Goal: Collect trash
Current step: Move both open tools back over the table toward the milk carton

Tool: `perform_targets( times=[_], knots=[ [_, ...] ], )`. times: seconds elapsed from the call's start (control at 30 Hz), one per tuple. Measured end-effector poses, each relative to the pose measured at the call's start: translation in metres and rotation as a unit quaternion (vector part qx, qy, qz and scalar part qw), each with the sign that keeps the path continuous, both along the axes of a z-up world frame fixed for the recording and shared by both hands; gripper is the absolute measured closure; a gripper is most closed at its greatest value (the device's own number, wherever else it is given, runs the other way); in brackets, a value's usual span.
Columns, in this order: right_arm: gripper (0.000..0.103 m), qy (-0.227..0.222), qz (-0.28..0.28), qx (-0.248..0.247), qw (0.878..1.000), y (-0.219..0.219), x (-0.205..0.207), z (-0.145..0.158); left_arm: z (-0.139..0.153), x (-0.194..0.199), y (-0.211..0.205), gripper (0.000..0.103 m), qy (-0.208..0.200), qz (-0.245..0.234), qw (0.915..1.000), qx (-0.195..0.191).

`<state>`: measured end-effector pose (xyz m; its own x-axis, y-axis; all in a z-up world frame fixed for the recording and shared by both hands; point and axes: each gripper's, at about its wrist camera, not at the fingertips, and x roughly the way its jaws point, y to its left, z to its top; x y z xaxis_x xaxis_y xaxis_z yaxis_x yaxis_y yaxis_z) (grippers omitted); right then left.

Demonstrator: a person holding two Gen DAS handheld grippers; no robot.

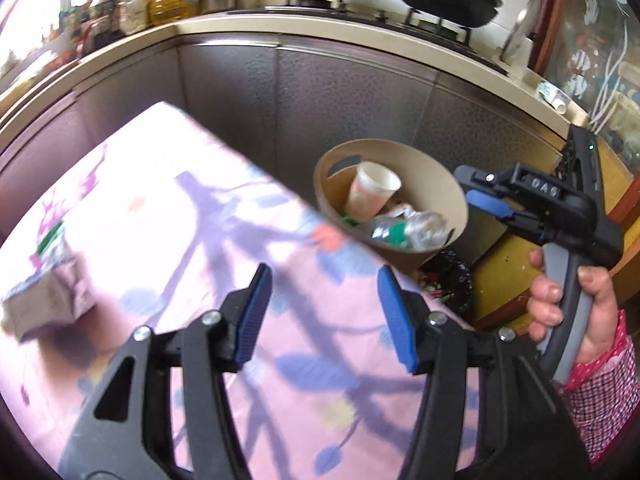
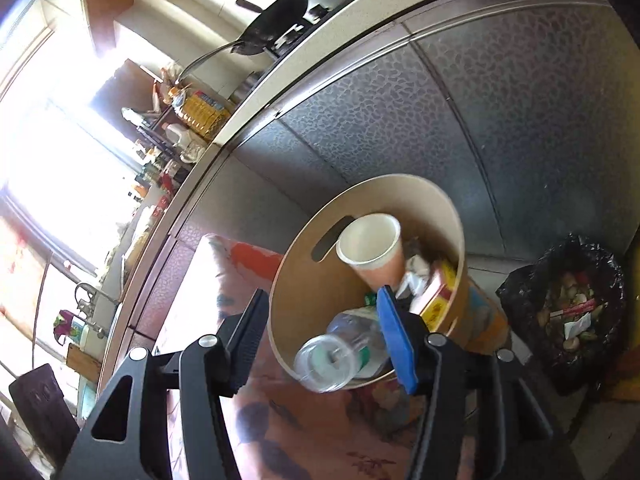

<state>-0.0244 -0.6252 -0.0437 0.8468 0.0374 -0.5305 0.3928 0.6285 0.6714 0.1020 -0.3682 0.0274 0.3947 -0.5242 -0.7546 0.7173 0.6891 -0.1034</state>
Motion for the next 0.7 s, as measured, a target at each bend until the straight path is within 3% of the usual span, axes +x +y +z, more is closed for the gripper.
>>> perform_targets(
  times=[0.3,0.7],
  knots=[
    [0.049,0.002,0.055,0.005,0.998,0.064,0.016,0.013,-0.02,-0.003,0.114,0.05,0.016,0.111,0.9936,0.007],
    [0.049,0.032,0.167,-0.036,0.985,0.191,0.044,0.023,-0.028,-0.007,0.255,0.05,-0.005,0.264,0.9644,0.008]
  ],
)
